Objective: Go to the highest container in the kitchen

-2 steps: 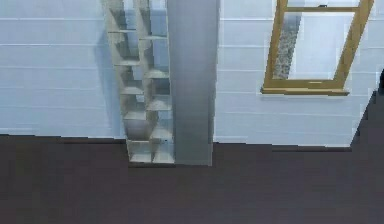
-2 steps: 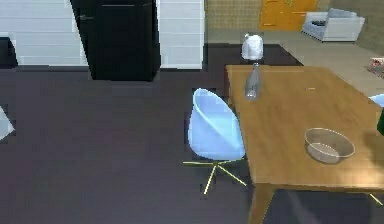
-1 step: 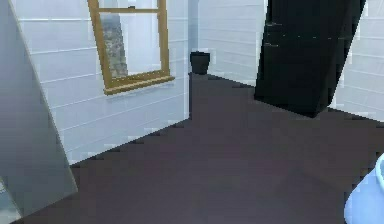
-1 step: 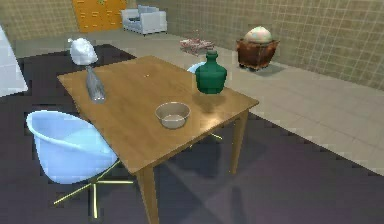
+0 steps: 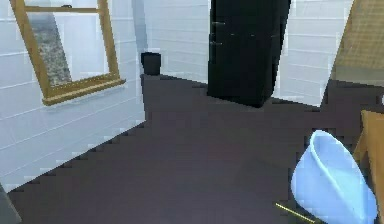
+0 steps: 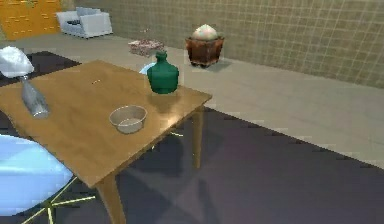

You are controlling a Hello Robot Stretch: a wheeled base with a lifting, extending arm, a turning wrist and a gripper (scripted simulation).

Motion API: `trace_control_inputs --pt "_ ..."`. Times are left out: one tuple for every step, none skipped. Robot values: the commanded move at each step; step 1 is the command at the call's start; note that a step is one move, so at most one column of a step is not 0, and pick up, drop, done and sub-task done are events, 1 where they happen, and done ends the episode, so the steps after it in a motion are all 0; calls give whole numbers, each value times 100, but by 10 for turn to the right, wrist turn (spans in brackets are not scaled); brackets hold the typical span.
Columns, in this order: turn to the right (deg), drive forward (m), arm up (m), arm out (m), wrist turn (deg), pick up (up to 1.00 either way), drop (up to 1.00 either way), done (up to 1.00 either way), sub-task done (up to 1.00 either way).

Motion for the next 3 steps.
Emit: trace_control_inputs --pt "30 0 0 0 0 0 0 0 0" --pt "0 100 0 0 0 0 0 0 0" --pt "0 100 0 0 0 0 0 0 0"
